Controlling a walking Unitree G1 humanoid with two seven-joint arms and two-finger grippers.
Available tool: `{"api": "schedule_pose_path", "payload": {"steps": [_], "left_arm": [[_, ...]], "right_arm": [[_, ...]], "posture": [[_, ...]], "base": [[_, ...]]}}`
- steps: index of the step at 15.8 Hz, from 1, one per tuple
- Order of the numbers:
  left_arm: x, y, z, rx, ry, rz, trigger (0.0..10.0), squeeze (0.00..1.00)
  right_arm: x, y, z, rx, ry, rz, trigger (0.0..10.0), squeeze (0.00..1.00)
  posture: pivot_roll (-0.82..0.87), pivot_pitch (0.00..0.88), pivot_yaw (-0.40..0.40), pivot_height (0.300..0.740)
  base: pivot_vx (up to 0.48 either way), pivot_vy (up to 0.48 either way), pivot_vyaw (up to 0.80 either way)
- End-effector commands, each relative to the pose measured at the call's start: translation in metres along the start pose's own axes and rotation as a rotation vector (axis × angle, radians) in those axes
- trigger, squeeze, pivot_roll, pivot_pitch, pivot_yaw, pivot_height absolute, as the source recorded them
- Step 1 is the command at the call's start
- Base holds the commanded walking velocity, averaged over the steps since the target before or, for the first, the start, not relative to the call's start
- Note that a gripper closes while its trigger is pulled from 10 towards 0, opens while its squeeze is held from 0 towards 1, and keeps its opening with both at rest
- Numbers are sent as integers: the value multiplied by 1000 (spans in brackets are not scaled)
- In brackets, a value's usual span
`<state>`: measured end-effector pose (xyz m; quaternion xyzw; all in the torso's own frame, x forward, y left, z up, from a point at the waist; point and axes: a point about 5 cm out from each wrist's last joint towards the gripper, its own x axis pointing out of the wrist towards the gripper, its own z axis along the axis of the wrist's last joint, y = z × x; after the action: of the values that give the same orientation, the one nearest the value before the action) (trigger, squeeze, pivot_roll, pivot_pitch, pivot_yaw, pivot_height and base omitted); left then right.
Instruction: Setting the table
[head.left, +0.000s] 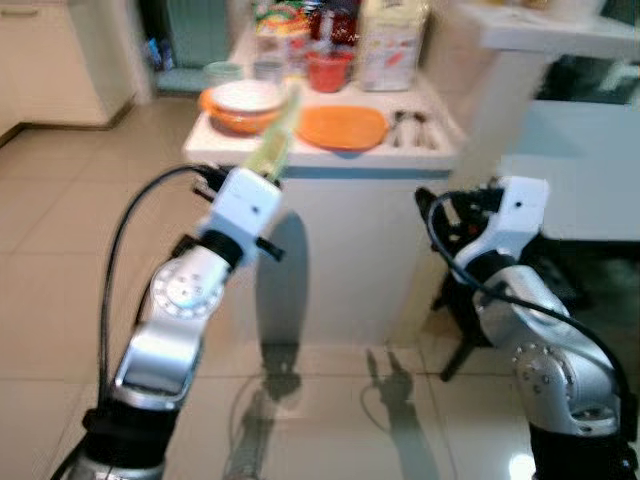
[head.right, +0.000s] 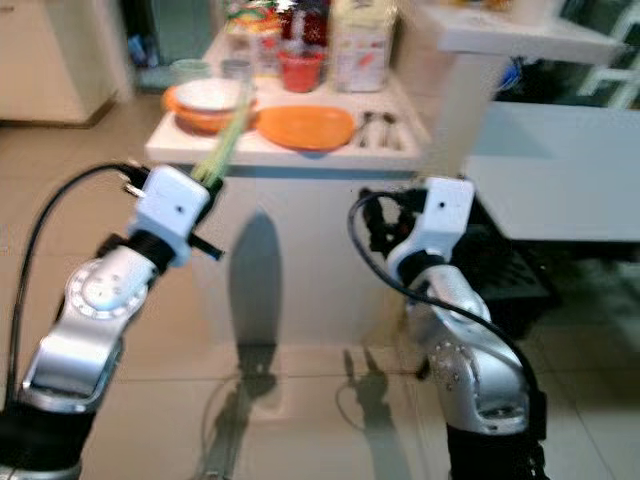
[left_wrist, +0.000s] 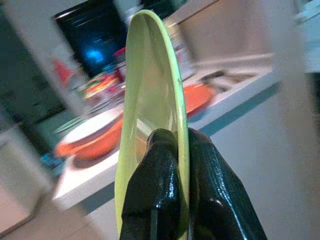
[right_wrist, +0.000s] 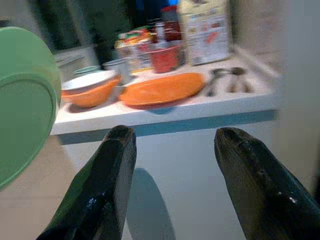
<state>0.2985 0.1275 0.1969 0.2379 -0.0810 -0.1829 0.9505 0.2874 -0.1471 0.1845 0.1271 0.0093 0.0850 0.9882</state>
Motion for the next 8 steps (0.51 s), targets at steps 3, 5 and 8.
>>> {"api": "schedule_pose_path", "payload": {"steps": [3, 5, 8], "left_arm": [[-5, -13, -17, 146, 35, -137, 10000, 0], [-6, -15, -22, 266, 29, -184, 10000, 0], [-7, -20, -21, 462, -40, -278, 10000, 0]], "right_arm": [[2, -8, -13, 14, 88, -26, 10000, 0], [2, -15, -15, 73, 105, -44, 10000, 0], [2, -23, -12, 218, 118, -5, 10000, 1000]], "posture": [[41, 0, -47, 740], [38, 0, -53, 740], [27, 0, -71, 740]], "base": [[0, 0, 0], [0, 0, 0], [0, 0, 0]]}}
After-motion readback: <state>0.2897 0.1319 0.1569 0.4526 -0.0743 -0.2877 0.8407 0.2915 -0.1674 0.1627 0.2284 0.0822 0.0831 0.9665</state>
